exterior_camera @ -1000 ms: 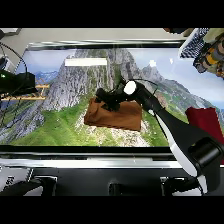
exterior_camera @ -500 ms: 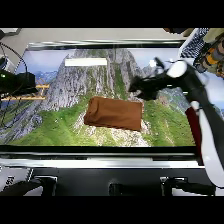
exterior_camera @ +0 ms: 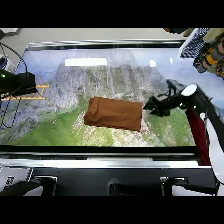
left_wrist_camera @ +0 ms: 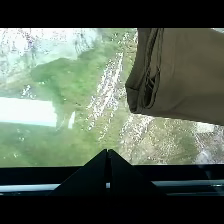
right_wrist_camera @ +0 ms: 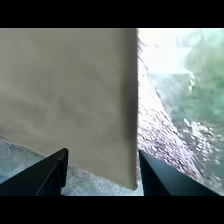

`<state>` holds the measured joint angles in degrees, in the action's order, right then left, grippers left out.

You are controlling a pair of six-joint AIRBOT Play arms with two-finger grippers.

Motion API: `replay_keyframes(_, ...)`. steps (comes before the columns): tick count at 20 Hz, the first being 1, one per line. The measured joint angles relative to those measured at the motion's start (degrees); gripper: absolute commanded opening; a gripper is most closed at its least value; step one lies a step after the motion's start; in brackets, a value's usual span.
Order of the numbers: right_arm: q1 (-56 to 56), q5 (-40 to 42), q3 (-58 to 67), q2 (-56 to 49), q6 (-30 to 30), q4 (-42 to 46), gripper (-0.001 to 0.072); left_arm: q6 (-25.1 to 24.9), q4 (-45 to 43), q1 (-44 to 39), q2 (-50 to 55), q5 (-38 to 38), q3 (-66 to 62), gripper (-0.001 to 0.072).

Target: Fold the clothes and pants, and hang the long-sleeved shirts on hangers.

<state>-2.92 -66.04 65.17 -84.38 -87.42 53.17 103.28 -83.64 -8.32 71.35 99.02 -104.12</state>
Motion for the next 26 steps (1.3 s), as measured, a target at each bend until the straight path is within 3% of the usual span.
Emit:
replay_keyframes(8,-0.39,10.16,-11.61,-1.22,7.93,-11.10,0.0510,0.02,0.00,0.00,0.00,0.00,0.00,0.0015)
replay_keyframes(9,-0.39,10.84,-11.93,-1.81,8.22,-11.93,0.0487,0.02,0.00,0.00,0.00,0.00,0.00,0.0015)
replay_keyframes(11,-0.39,11.37,-12.31,-2.99,8.59,-13.55,0.0305,0.02,0.00,0.00,0.00,0.00,0.00,0.0015)
replay_keyframes(14,-0.37,12.13,-12.55,-4.02,10.49,-17.33,0.0244,0.02,0.00,0.00,0.00,0.00,0.00,0.0015)
replay_keyframes(18,1.57,13.14,-12.63,-4.57,11.89,-20.22,0.0239,0.02,0.00,0.00,0.15,0.00,0.00,0.0015)
replay_keyframes(20,3.74,14.34,-12.66,-4.79,10.97,-19.52,0.0071,0.02,0.00,0.00,0.22,0.00,0.00,0.0015)
replay_keyframes(21,4.66,14.99,-12.63,-4.85,10.34,-19.30,0.0029,0.02,0.00,0.00,0.24,0.00,0.00,0.0015)
replay_keyframes(26,6.84,17.22,-7.02,-5.07,6.88,-19.21,0.0027,0.02,0.00,0.02,0.28,-0.02,0.00,0.0015)
